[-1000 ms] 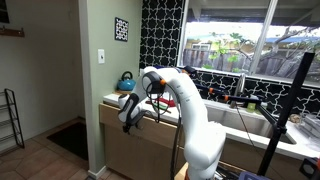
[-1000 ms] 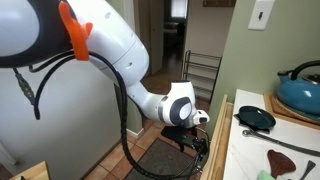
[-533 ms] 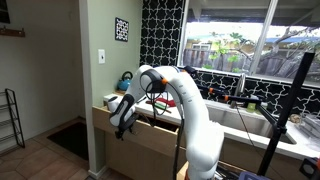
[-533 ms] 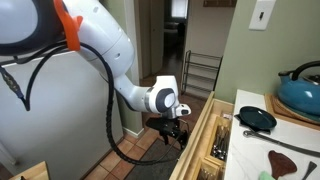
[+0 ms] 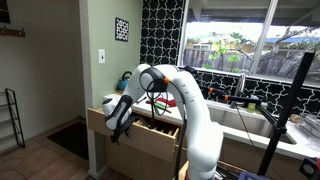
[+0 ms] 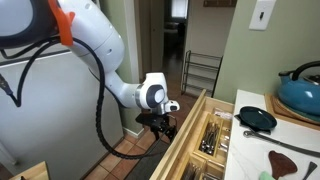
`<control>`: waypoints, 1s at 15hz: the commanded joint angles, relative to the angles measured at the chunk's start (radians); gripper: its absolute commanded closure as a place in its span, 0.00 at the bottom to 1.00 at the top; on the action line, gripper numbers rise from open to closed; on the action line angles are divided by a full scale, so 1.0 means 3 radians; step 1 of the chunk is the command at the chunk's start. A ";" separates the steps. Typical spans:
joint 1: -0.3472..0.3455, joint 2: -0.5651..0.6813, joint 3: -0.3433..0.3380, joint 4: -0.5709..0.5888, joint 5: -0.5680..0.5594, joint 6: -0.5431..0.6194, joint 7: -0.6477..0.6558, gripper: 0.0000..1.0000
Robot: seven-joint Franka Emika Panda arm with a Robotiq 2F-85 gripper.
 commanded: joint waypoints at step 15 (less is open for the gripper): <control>0.0289 -0.0230 -0.0318 -0.0427 -0.0614 0.0959 0.0429 0.00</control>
